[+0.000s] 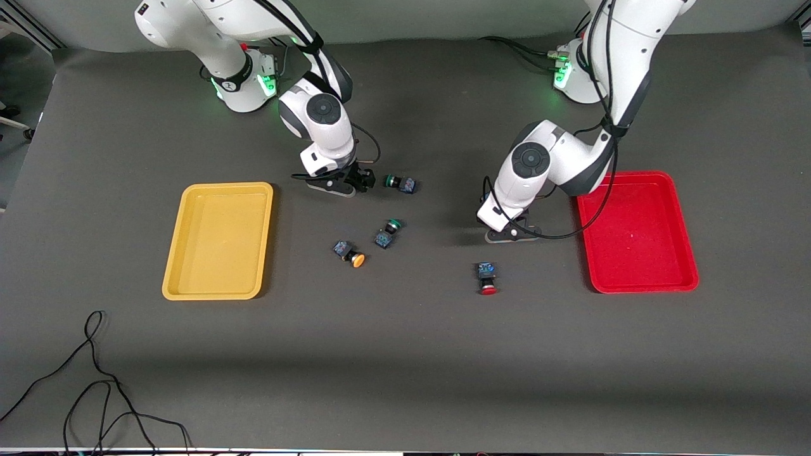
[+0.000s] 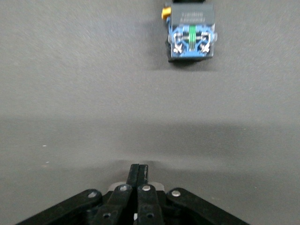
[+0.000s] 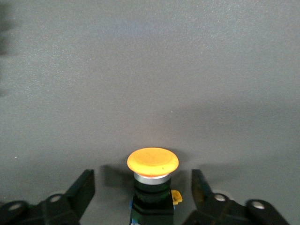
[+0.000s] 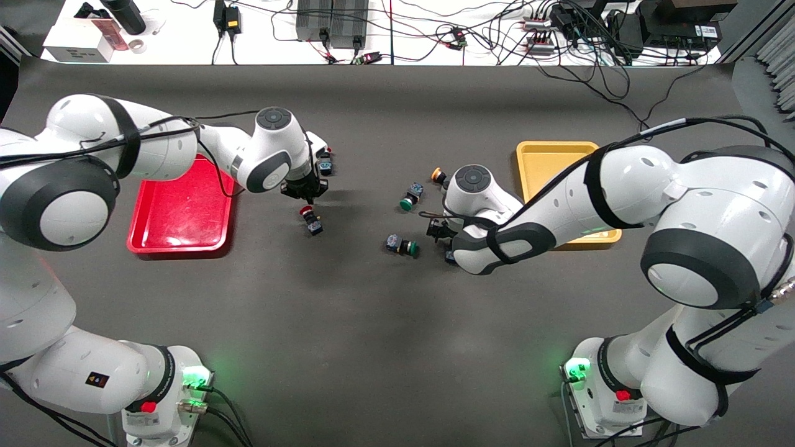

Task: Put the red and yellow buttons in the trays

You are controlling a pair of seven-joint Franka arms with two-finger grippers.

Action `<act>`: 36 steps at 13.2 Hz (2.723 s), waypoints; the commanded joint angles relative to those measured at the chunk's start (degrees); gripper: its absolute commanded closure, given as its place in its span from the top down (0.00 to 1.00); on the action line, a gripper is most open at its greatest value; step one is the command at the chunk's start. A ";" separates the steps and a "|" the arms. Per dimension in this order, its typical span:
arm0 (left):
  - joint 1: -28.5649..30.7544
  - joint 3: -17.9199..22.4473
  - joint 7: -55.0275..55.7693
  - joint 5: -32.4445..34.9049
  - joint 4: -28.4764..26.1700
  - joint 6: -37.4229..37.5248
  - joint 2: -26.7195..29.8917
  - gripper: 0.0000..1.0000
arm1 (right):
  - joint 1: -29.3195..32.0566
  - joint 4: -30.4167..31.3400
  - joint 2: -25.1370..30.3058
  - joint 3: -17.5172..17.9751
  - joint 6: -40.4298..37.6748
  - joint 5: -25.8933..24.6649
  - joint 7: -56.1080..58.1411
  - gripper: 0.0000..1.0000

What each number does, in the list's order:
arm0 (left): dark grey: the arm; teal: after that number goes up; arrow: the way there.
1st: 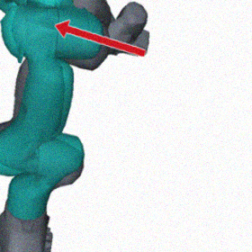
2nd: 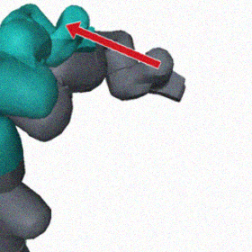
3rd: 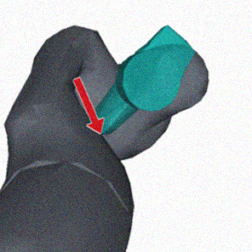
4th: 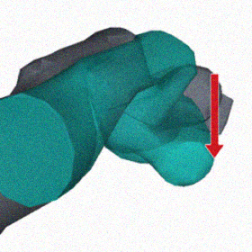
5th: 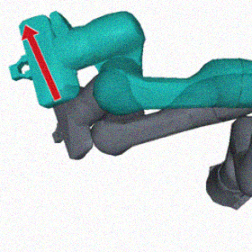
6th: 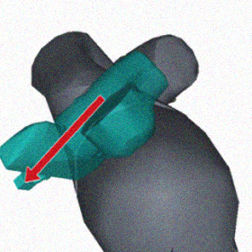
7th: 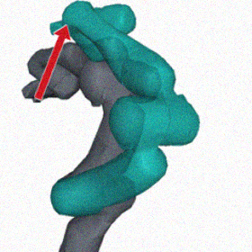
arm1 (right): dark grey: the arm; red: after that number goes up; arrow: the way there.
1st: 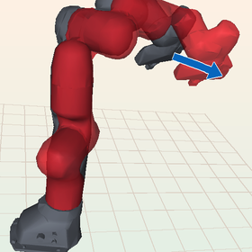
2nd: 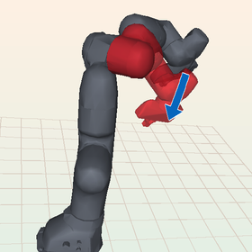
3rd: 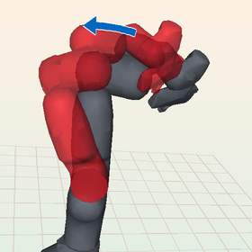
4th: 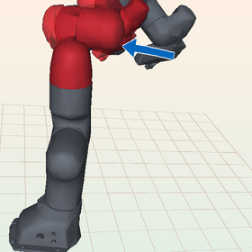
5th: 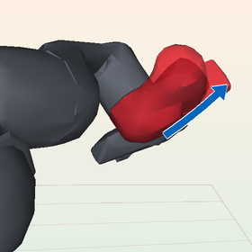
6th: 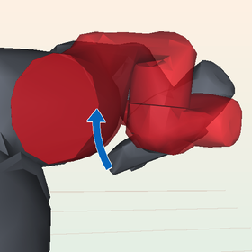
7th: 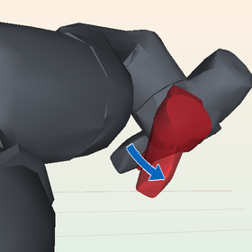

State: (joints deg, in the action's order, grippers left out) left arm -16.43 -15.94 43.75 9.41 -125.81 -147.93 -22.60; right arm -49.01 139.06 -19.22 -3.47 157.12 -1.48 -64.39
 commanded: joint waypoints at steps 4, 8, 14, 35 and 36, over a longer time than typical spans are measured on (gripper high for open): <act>-0.01 0.47 0.90 0.96 6.63 19.18 6.87 0.78 | 0.14 -1.69 0.58 -0.23 -0.23 -1.42 -0.12 0.18; -0.01 0.47 1.60 0.87 5.76 16.29 5.91 0.98 | 0.32 -12.01 5.50 -0.31 -20.64 -0.54 -0.12 0.18; -2.56 0.47 6.88 0.96 0.83 1.26 -0.24 0.92 | 2.16 -34.18 6.21 -5.39 -46.25 7.53 17.14 0.18; -2.73 -0.14 14.96 4.92 -1.12 -3.68 0.72 1.00 | 7.61 -16.89 -12.57 -43.47 -24.76 32.90 96.18 0.17; -2.73 -0.58 15.49 4.83 -0.58 -3.68 0.63 1.00 | 7.70 -17.24 -13.90 -43.38 -24.84 35.21 97.95 0.18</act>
State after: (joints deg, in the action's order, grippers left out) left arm -18.43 -16.27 56.06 13.75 -127.38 -151.70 -22.53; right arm -41.18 124.08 -28.50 -46.61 132.02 28.38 28.90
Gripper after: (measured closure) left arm 0.454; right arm 0.665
